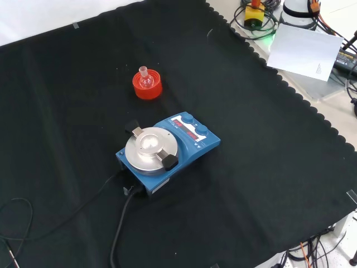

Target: Pick up the round-bottom flask.

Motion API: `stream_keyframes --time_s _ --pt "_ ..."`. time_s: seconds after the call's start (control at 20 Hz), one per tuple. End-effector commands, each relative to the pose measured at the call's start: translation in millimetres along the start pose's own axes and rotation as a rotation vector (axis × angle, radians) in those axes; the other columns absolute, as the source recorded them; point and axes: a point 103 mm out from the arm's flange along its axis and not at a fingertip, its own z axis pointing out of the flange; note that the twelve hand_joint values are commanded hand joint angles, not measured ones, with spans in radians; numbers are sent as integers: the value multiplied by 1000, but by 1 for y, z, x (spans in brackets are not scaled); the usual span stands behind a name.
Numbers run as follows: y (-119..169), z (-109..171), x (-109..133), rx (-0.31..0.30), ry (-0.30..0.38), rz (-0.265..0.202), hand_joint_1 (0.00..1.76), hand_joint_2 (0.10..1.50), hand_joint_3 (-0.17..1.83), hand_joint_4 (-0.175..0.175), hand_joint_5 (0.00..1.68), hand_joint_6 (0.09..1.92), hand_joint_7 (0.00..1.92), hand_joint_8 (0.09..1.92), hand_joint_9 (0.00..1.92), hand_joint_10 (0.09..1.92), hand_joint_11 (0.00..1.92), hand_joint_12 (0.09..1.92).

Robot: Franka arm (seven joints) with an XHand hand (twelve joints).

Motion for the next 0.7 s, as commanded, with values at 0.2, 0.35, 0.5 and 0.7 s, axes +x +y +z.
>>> stream_keyframes --time_s 0.2,0.35,0.5,0.7 --pt "21 28 -20 31 20 65 113 1287 295 -23 369 87 92 537 133 679 0 980" --pt "31 43 -30 42 31 96 114 1287 291 -23 369 87 93 537 133 679 0 980" --pt "42 60 -42 54 42 127 117 1287 287 -24 370 87 93 536 133 678 0 979" --pt "61 91 -59 77 66 162 131 1288 271 -25 375 87 99 536 136 679 0 976"
